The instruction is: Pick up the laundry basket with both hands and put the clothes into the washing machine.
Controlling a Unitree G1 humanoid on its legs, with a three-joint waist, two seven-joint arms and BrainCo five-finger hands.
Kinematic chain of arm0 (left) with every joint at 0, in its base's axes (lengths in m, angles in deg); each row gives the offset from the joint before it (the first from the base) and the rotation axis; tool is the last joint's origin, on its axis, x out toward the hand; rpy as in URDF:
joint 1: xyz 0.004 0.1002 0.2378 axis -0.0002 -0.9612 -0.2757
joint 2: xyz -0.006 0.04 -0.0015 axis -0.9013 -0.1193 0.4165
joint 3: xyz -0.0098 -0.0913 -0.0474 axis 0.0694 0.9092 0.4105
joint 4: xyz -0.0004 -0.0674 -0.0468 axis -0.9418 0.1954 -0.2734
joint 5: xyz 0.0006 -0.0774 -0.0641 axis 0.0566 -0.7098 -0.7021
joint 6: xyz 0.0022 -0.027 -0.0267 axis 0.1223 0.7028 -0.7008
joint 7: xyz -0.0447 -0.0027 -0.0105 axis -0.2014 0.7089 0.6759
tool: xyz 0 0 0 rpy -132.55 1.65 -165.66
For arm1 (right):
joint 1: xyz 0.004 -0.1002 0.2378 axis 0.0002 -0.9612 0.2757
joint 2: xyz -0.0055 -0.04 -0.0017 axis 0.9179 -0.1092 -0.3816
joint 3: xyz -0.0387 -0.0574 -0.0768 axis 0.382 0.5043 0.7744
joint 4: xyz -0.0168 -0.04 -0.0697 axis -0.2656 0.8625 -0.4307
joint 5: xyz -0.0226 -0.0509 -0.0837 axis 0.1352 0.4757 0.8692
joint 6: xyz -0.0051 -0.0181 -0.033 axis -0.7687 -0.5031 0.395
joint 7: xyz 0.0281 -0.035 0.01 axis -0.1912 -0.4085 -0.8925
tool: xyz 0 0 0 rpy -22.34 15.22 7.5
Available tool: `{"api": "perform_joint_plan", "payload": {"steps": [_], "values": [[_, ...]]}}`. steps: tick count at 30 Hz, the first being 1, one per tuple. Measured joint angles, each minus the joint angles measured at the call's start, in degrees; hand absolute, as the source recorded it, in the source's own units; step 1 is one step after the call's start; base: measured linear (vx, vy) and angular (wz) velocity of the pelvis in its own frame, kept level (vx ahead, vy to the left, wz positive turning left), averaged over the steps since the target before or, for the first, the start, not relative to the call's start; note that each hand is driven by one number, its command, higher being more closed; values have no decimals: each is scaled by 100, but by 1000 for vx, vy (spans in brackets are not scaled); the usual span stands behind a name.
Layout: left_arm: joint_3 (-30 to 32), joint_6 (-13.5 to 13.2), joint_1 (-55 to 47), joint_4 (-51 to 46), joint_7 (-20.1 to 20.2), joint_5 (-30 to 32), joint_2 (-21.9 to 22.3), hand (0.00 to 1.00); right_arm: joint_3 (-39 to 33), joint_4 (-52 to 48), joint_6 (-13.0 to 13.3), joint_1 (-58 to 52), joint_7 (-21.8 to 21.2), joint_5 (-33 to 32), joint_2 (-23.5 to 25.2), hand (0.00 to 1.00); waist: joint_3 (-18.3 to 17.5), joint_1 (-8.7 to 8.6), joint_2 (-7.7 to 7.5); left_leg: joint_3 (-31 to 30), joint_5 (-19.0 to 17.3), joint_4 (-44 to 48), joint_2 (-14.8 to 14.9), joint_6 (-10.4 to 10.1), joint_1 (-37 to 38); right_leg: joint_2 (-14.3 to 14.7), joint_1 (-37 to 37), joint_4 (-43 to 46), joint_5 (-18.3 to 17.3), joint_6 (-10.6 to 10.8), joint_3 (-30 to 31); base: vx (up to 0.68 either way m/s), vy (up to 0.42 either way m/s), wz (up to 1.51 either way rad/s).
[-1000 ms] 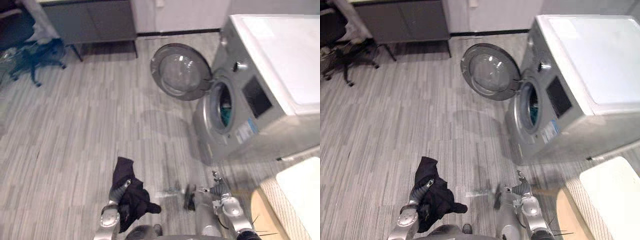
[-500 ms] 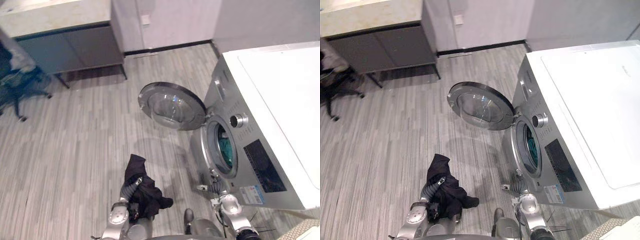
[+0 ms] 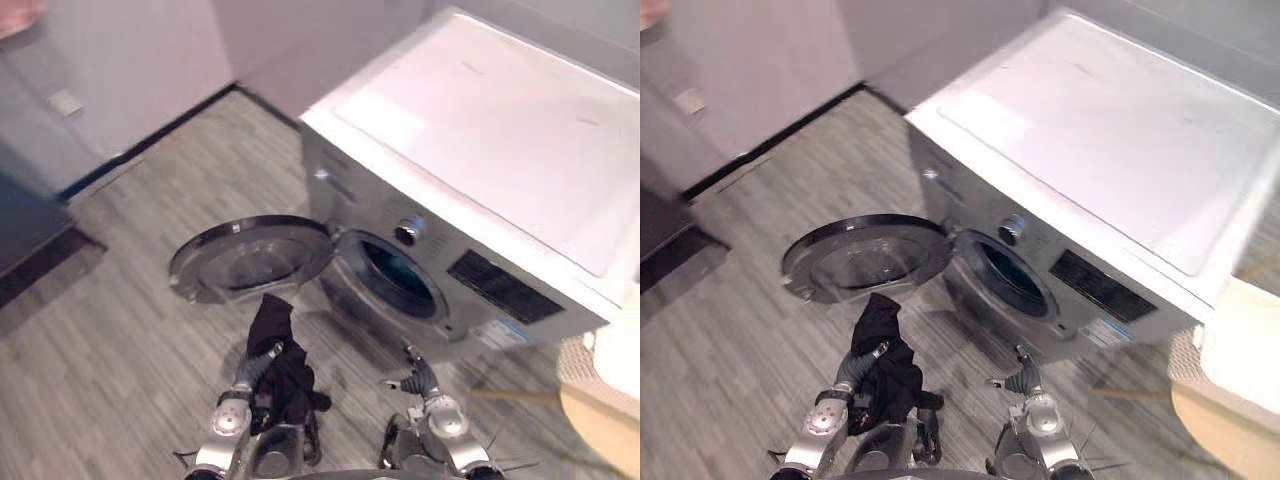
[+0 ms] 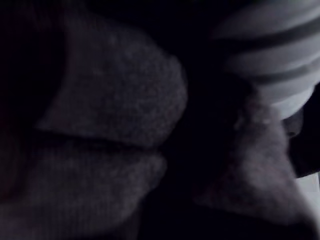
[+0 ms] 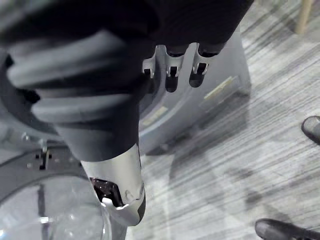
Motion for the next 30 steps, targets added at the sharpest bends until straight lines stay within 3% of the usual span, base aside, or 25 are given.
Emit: {"api": "perform_joint_plan", "payload": {"steps": [2,3,6,8,9,11,13,15,18,19,21,24,25,27,30], "values": [[-13,4,67,-4,11,352,-80,100,-4,93,-14,38,4,16,-63,0,7,-180,11,167,1,33,93,-2,90,97,51,-148,40,39,79,52,-86,-56],[-12,4,62,1,11,416,-75,100,-5,95,-13,0,4,16,-82,0,9,-190,14,210,-7,93,143,-15,115,142,69,-218,44,32,114,48,-128,-49],[10,7,29,-1,17,653,-3,100,57,113,-11,-177,16,7,-182,0,60,-125,87,174,-104,1382,690,-186,-145,566,327,-602,117,-75,490,45,-133,-80],[78,11,-49,8,4,654,88,100,58,112,-9,-183,38,-46,-277,0,119,-114,176,-184,-73,2247,910,-358,-478,752,448,-674,181,-160,814,108,-20,-96],[100,10,-52,31,5,660,163,100,-15,122,-8,-163,56,-58,-340,0,151,-112,148,-746,-316,1942,695,-431,-526,756,339,-633,199,-157,1113,113,38,-87],[82,10,0,49,6,662,184,100,-177,170,-6,-141,127,-64,-385,0,176,-161,214,-1138,-333,1396,519,-443,-522,748,295,-624,230,-126,1330,78,101,-87],[76,2,60,54,-13,660,196,100,-298,273,-4,-159,147,-68,-444,0,168,-165,308,-1447,-22,379,445,-596,-387,818,165,-594,276,-22,1625,65,187,-82],[-34,9,273,148,-38,642,165,100,-332,315,-7,-227,143,-71,-440,0,191,-188,139,-1170,-22,275,226,-554,-363,622,-120,-508,297,120,1858,54,176,-51],[-78,14,477,154,-107,544,138,100,-333,300,-11,-141,147,-122,-434,0,447,-235,92,-928,-67,768,82,-486,-602,393,-572,111,225,227,2121,-38,152,-40],[-76,11,605,149,-167,468,102,100,-339,284,-10,5,156,-209,-435,0,613,-264,95,-823,-144,1112,94,-374,-762,374,-812,403,225,228,2247,-152,129,-62],[-67,20,849,157,-276,300,73,100,-375,141,-12,256,203,-372,-422,0,910,-303,93,-682,-360,1769,182,-290,-1140,382,-1254,921,156,327,2443,-168,94,-57],[-6,13,1471,155,-503,-283,180,100,-451,-314,-9,364,394,-650,-397,0,1238,-314,93,-568,-1082,2738,448,-138,-1884,478,-2156,1856,-154,403,2591,-255,62,-38],[63,3,1796,161,-577,-594,226,100,-444,-453,-14,424,420,-750,-354,0,1342,-311,11,-545,-1304,3228,528,-46,-2306,456,-2613,2309,-349,407,2620,-242,34,-18],[239,-4,2148,142,-660,-990,303,100,-433,-736,-23,505,501,-843,-277,0,1490,-312,-84,-527,-1531,3803,649,-62,-2802,472,-3166,2860,-499,380,2712,-269,4,-16],[663,-47,2517,-26,-795,-1723,517,100,-432,-1318,-17,772,648,-981,-199,0,1633,-307,-99,-497,-1756,4655,961,-39,-3696,565,-4126,3557,-601,360,2782,-209,-28,-34]]}}
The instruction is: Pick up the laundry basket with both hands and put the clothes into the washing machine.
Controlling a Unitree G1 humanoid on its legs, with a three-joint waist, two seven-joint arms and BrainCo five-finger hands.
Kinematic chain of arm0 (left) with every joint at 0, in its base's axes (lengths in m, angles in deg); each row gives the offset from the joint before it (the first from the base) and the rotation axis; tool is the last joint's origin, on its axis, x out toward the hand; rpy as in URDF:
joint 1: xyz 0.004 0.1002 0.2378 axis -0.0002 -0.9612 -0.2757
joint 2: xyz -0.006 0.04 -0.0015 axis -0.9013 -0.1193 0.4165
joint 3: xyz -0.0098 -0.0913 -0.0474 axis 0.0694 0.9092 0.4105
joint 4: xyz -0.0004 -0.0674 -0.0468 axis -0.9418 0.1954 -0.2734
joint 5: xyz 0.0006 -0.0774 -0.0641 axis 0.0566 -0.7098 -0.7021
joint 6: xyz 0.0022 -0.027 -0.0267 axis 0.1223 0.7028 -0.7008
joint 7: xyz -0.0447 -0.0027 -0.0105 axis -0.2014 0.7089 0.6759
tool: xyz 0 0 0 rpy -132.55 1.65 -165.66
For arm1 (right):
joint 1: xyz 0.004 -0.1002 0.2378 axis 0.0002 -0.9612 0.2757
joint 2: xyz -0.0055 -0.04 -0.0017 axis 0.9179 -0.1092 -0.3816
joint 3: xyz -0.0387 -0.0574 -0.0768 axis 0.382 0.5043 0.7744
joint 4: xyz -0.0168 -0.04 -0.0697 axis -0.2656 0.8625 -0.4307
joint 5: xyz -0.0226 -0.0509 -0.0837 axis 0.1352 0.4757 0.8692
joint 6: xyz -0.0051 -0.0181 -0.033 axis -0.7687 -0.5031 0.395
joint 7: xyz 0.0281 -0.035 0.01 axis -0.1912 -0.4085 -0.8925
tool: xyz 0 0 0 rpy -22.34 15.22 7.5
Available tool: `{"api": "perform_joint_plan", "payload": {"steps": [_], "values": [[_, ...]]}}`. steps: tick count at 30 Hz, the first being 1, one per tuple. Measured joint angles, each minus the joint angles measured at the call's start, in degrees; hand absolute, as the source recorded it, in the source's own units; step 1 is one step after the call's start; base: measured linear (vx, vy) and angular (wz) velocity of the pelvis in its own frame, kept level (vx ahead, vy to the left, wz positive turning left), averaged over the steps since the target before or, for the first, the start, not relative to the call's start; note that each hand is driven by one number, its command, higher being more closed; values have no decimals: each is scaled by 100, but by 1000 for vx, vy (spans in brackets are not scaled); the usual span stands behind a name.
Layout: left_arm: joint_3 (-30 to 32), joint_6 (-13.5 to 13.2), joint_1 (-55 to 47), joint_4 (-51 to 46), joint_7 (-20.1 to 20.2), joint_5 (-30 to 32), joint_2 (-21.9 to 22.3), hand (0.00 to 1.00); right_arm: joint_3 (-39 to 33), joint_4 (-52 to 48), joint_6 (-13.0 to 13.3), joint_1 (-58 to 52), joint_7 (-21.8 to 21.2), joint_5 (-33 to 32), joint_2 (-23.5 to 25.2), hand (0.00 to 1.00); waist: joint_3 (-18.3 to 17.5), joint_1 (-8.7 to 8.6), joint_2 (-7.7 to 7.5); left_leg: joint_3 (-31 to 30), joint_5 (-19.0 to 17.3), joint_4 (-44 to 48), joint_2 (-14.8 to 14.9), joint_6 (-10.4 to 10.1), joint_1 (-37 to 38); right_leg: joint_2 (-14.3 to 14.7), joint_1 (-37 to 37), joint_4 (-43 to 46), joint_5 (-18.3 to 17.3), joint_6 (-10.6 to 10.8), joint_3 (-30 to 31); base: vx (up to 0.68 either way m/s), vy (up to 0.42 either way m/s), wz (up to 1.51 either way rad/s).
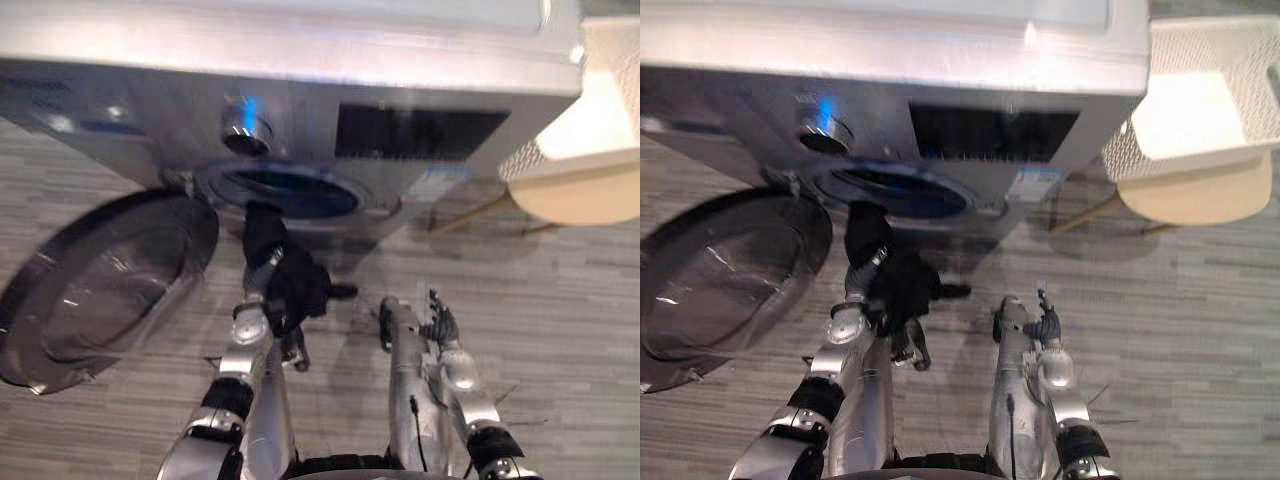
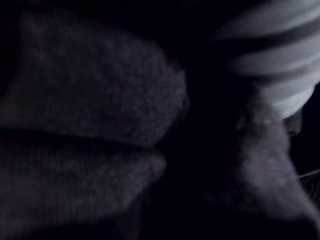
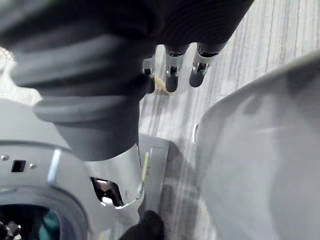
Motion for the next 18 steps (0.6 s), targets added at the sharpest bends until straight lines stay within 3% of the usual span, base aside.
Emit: {"api": "perform_joint_plan", "payload": {"steps": [5,6,11,14,18], "values": [[571,-16,858,-567,-221,-881,39,100,-73,-1033,31,321,184,-98,15,0,96,-34,-12,-85,-193,1098,320,41,-1497,134,-1600,1013,-50,-57,123,-120,-64,-19],[840,-70,1470,-664,-302,-1164,-146,100,-190,-1393,79,420,227,-145,7,0,125,-69,-23,-162,-261,1536,402,57,-2039,189,-2168,1450,-88,-73,174,-69,-94,-4],[1361,-125,2883,-687,-477,-1994,-1076,100,-269,-2023,186,327,203,-206,114,0,186,-249,-46,-307,-295,2043,491,84,-2723,235,-2858,1990,-139,-121,190,-59,-85,0],[1344,-253,3660,-833,-606,-2572,-1500,100,-274,-2286,244,245,111,-204,136,0,187,-320,-48,-404,-299,2104,494,60,-2979,232,-3054,2037,-148,-143,125,-53,-48,6],[995,-404,4580,-843,-795,-2812,-1773,100,-273,-2543,272,119,-30,-203,132,0,191,-331,-56,-444,-289,2171,524,79,-3165,254,-3205,2061,-148,-148,96,-1,-2,-4]]}}
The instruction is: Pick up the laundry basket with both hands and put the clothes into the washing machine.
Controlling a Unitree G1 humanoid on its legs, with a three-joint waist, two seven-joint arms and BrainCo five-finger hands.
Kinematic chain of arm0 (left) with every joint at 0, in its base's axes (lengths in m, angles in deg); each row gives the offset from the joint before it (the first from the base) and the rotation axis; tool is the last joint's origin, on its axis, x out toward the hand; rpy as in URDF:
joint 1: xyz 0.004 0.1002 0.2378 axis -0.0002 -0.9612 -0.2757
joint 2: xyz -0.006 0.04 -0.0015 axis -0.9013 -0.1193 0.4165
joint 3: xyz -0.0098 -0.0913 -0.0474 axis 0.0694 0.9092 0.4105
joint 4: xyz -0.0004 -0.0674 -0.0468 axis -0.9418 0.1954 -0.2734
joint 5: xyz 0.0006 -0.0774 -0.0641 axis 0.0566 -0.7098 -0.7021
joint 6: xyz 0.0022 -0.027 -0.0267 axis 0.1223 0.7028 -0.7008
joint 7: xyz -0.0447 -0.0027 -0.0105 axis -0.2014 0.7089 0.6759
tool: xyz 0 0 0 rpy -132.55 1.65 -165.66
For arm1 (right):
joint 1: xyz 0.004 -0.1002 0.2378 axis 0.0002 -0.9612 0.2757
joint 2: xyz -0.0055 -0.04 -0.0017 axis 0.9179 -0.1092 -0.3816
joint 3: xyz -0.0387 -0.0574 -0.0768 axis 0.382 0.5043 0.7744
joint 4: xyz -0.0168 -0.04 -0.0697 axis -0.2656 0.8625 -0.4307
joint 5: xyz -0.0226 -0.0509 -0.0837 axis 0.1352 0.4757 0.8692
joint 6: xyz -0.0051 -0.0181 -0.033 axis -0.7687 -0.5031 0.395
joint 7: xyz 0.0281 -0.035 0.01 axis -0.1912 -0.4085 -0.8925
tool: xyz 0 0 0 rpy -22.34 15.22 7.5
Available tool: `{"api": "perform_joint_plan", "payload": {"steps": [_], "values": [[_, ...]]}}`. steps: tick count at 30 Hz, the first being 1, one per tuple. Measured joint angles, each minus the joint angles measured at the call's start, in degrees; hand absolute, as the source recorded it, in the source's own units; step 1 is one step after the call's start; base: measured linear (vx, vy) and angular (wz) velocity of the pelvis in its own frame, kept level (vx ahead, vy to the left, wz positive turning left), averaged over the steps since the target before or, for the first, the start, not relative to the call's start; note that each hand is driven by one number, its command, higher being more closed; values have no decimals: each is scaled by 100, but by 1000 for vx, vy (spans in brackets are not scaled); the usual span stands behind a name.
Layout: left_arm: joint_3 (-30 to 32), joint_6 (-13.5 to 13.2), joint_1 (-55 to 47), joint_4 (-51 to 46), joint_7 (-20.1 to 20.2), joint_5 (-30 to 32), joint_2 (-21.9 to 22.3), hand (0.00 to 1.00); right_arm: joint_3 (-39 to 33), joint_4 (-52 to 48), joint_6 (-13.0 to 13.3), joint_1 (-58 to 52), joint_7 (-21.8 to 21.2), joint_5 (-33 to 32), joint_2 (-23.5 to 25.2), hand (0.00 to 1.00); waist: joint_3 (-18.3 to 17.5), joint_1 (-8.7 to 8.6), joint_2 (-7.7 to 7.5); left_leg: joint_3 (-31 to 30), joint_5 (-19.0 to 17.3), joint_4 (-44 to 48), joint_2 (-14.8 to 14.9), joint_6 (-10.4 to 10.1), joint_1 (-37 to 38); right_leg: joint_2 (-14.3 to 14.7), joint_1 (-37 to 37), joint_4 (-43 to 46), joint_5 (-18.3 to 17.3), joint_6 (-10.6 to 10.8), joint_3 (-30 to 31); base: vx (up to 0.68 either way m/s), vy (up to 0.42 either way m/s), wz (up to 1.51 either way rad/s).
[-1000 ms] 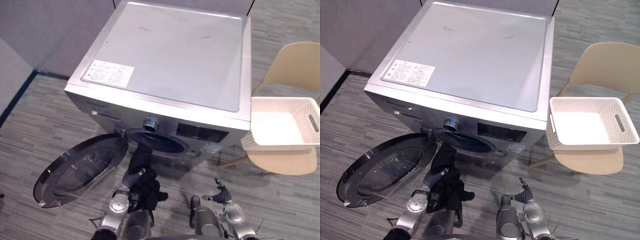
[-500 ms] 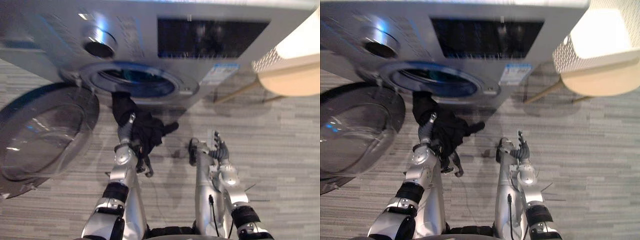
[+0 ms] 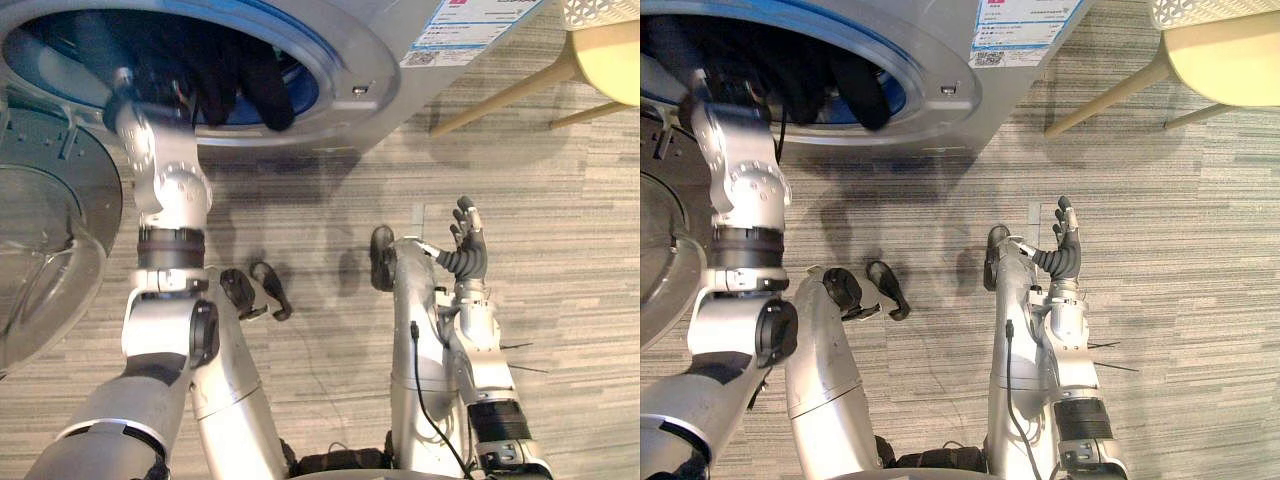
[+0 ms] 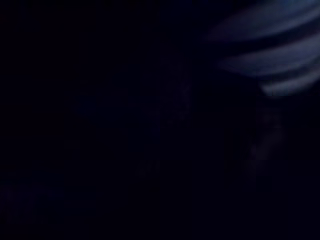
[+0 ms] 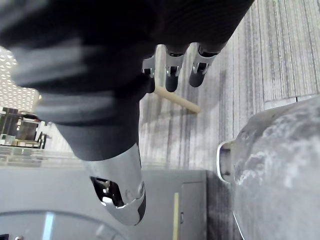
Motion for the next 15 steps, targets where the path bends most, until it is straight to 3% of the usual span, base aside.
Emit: {"api": "perform_joint_plan", "payload": {"steps": [4,8,9,12,14,15], "values": [[-444,-229,927,-196,-112,41,-267,100,-18,-174,138,-105,-200,-6,66,0,27,-15,-63,-86,-1,38,10,1,-215,30,-156,11,-2,-2,-61,7,1,-2],[-680,-260,1070,-12,-150,373,-269,100,-23,-163,183,-118,-263,-5,61,0,33,-7,-75,-136,-1,39,13,1,-274,15,-160,-1,-19,-14,-125,0,0,0],[-730,-254,1070,69,-151,474,-272,0,-24,-161,188,-118,-264,-5,58,0,38,-7,-84,-135,-1,34,13,1,-277,14,-161,-7,-22,-11,-126,0,0,0],[-1057,-77,1071,371,-149,1093,-351,0,-24,-169,219,-124,-265,-8,18,0,39,-10,-94,-135,0,-19,18,2,-335,18,-190,-86,-17,-13,-144,0,0,0],[-1372,169,1075,568,-121,1943,-469,0,-26,-176,260,-142,-286,-12,18,0,40,-10,-117,-123,0,-29,21,2,-366,22,-231,-98,-16,-14,-139,-4,1,-2],[-1668,416,1149,768,14,2862,-517,0,-31,-232,324,-173,-376,-17,18,0,39,-7,-131,-131,1,-36,23,2,-455,31,-301,-108,-16,-13,-148,0,0,0]]}}
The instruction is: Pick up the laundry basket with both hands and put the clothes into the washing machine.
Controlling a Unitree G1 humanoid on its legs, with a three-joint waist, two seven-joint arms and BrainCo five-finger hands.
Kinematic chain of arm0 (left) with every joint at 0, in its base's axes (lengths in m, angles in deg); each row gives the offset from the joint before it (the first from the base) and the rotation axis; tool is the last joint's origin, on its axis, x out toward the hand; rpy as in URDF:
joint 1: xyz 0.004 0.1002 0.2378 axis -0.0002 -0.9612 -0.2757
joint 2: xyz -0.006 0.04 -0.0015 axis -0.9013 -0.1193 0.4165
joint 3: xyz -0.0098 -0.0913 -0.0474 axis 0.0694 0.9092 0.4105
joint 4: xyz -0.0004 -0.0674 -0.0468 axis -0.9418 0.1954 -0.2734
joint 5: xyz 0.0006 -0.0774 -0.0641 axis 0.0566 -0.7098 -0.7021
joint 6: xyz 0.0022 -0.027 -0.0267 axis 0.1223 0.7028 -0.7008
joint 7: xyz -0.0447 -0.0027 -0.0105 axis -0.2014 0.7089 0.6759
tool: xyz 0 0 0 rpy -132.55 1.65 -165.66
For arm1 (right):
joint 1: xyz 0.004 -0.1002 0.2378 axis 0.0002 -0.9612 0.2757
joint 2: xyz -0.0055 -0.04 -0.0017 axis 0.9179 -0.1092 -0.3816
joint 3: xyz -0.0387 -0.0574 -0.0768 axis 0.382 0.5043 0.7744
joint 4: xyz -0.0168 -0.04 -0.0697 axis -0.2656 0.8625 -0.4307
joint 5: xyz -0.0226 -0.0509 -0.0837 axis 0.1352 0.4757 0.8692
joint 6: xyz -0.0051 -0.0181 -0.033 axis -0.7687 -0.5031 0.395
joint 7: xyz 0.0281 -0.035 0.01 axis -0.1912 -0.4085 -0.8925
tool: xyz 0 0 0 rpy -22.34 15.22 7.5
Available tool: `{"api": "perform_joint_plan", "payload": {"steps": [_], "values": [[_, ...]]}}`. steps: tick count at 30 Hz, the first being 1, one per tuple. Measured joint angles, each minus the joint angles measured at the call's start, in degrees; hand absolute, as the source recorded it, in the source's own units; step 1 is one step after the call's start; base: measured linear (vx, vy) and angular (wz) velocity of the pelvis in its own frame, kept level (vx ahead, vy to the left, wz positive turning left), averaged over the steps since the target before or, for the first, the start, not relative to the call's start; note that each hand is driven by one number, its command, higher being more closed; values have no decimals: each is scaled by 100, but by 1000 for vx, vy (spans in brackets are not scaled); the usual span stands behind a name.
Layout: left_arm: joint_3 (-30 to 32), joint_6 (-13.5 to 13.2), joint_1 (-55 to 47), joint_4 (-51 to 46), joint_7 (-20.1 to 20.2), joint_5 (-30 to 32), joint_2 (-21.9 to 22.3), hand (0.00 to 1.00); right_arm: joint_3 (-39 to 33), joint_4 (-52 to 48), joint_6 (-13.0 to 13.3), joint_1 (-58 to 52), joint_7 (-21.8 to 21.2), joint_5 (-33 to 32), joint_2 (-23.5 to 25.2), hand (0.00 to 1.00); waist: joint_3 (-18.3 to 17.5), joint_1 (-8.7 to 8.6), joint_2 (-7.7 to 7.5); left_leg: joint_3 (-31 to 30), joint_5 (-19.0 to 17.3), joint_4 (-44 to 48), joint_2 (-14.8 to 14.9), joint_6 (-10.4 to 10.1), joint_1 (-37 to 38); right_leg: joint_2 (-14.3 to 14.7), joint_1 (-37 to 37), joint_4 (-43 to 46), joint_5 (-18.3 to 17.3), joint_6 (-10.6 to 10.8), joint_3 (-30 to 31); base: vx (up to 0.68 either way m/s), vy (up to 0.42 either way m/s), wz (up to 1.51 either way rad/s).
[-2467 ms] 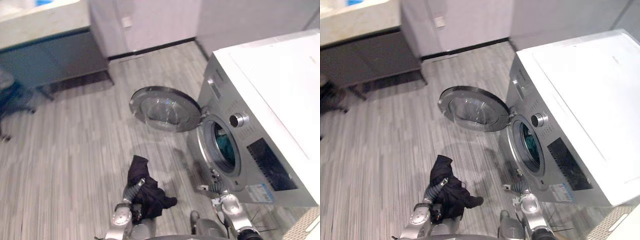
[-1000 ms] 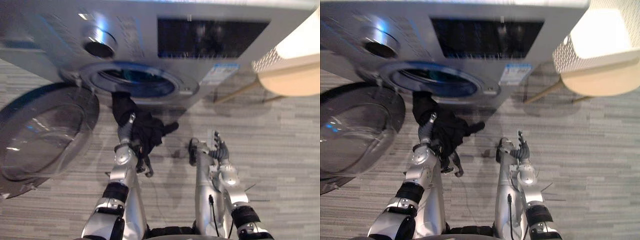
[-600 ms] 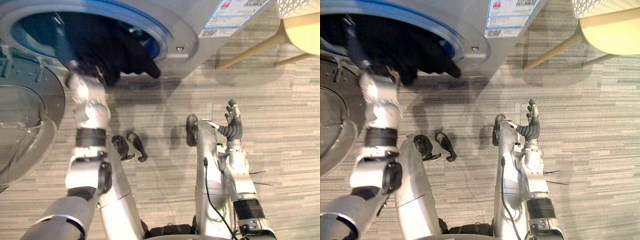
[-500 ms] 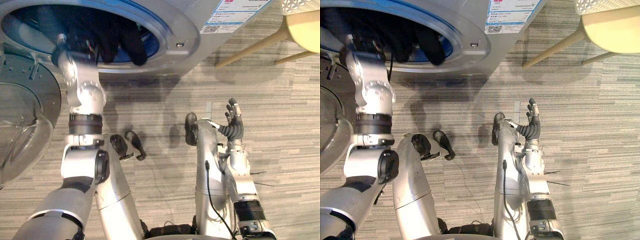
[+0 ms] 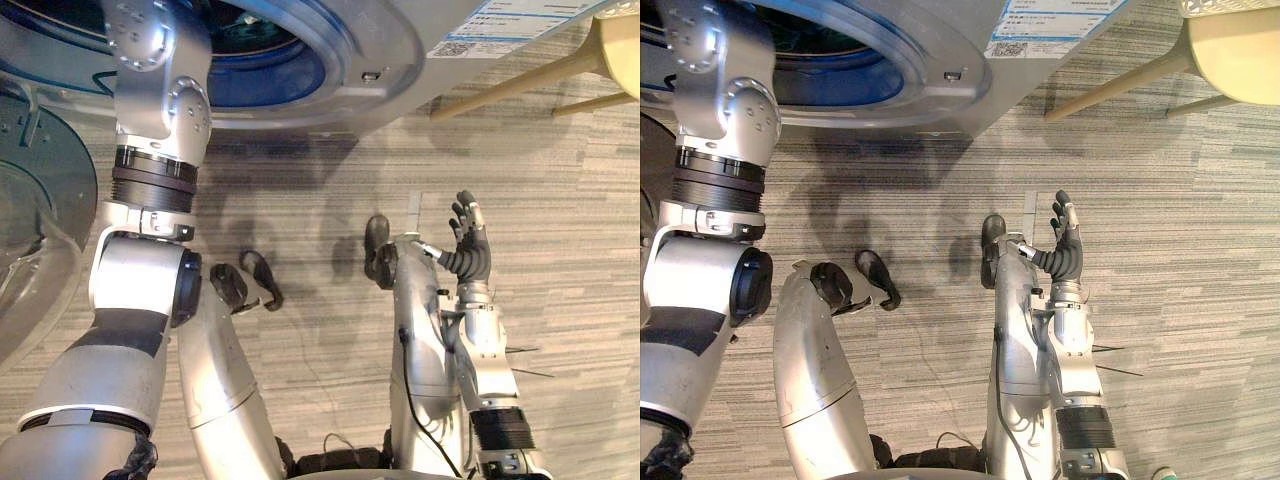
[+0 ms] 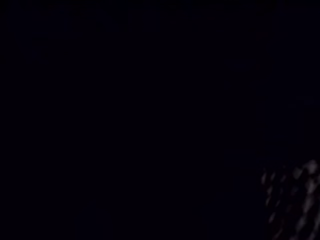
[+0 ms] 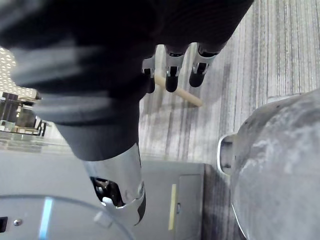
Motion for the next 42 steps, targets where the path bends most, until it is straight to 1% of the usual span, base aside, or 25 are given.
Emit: {"api": "perform_joint_plan", "payload": {"steps": [1,2,3,5,7,8,10,15,18,19,20,23,25,26,28,30,31,33,35,36,37,38,39,41,42], "values": [[-142,105,93,168,91,432,-13,0,1,-51,37,-1,-23,1,3,0,14,0,-30,1,0,-3,2,0,-28,3,-34,1,0,0,0,0,0,0],[-281,267,187,374,219,1054,-9,0,-1,-82,64,-2,-91,0,6,0,14,-3,-48,-8,0,0,5,0,-67,5,-71,2,1,0,-10,22,0,-3],[-424,520,301,791,475,2129,69,0,-3,-119,98,-8,-161,1,15,0,14,-21,-48,-9,0,11,11,0,-115,9,-122,12,1,0,-15,24,0,-5],[-469,774,318,1147,695,3048,170,0,0,-147,122,-8,-282,-5,20,0,15,-33,-49,0,0,48,40,0,-125,15,-141,35,0,1,-11,23,1,-8],[-459,1037,318,1436,983,3692,268,0,3,-139,149,-11,-408,-100,30,0,16,-46,-51,-6,0,53,49,-1,-124,22,-143,43,0,1,-17,7,-1,-3],[-456,1112,318,1483,1117,3948,274,0,-1,-128,148,-21,-495,-181,26,0,16,-48,-50,-9,0,53,50,-1,-124,22,-144,53,-2,1,-18,0,0,0],[-439,1179,320,1485,1311,4276,239,0,-2,-121,148,-70,-602,-247,-17,0,16,-40,-51,-10,-1,55,49,-2,-122,20,-144,73,-6,3,-16,-32,-17,5],[-488,1191,297,1237,1561,4698,-112,0,-3,-146,159,-210,-772,-667,-69,0,16,11,-50,-8,0,54,46,0,-125,10,-144,80,-8,4,-4,-55,-14,4],[-473,1140,142,748,1564,4612,-302,0,4,-172,221,-285,-777,-721,-68,0,15,21,-49,-16,3,54,32,2,-139,-5,-142,87,-7,2,-8,0,0,0],[-421,1056,18,539,1516,4324,-386,0,7,-206,226,-309,-779,-716,-63,0,14,23,-48,-18,4,54,24,3,-138,-12,-142,100,-8,3,-10,0,0,0],[-310,1007,-116,340,1462,4189,-420,0,13,-236,228,-328,-779,-716,-49,0,14,21,-46,-25,4,54,14,3,-138,-23,-142,110,-9,3,-15,9,-5,5],[62,845,-686,-368,1115,3662,-419,0,32,-367,288,-436,-761,-651,-37,0,12,24,-40,-65,16,43,-34,-17,-109,-67,-107,147,-19,-9,-54,5,-11,8],[441,772,-1453,-817,774,3544,-294,0,94,-370,302,-564,-738,-527,-21,0,7,55,-30,-114,27,-12,-67,-41,83,-107,122,145,-115,-38,-110,-10,-33,16],[544,773,-1651,-907,701,3535,-257,0,134,-366,301,-589,-735,-484,-19,0,7,68,-30,-120,35,-46,-70,-56,152,-114,201,127,-135,-50,-125,-22,-50,16],[894,777,-2299,-1306,492,3473,-58,0,208,-365,307,-695,-714,-327,5,0,-2,165,-19,-129,97,-255,-114,-137,397,-158,441,11,-163,-91,-179,-27,-62,21],[1075,772,-2829,-1722,340,3364,85,0,291,-351,287,-743,-686,-165,92,0,-16,256,-6,-154,209,-490,-177,-194,594,-202,661,-124,-192,-139,-251,-34,-112,24],[1168,767,-3139,-1912,292,3321,219,0,309,-350,284,-741,-634,-82,142,0,-19,357,-5,-206,265,-623,-179,-255,743,-203,845,-229,-203,-189,-305,-20,-107,16],[1243,750,-3696,-2068,295,3077,503,0,299,-351,246,-742,-559,29,181,0,-27,384,1,-307,336,-844,-245,-349,1118,-258,1281,-358,-261,-274,-451,5,-106,27],[1226,633,-4633,-2157,336,2683,1102,0,247,-323,178,-832,-478,63,178,0,-280,460,20,-337,398,-1248,-283,-462,1723,-298,1917,-652,-335,-357,-613,56,-126,24],[1209,605,-4897,-2176,347,2615,1282,0,225,-279,153,-860,-474,76,174,0,-381,478,24,-339,417,-1368,-291,-495,1869,-302,2065,-747,-345,-373,-652,90,-109,19],[1094,524,-5410,-2198,353,2425,1592,0,176,-134,130,-945,-461,92,163,0,-563,497,32,-346,464,-1660,-374,-576,2220,-353,2412,-940,-383,-397,-727,111,-109,33],[965,424,-5882,-2216,404,2185,1850,0,121,77,76,-1020,-433,93,155,0,-653,508,36,-344,544,-1975,-433,-600,2638,-409,2856,-1164,-413,-404,-833,124,-118,40],[922,370,-6109,-2225,452,2073,1962,0,111,197,43,-1051,-413,94,145,0,-695,516,32,-351,584,-2139,-464,-624,2850,-428,3085,-1285,-427,-403,-883,141,-126,43],[674,240,-6953,-2221,698,1729,2280,0,66,620,-112,-1233,-355,170,48,0,-909,521,105,-386,729,-2796,-575,-717,3705,-504,4066,-1863,-431,-411,-1173,180,-100,44],[616,216,-7138,-2209,753,1676,2332,0,53,735,-146,-1280,-349,189,30,0,-957,527,117,-393,777,-2987,-597,-720,3929,-525,4318,-2025,-427,-413,-1243,220,-70,51]]}}
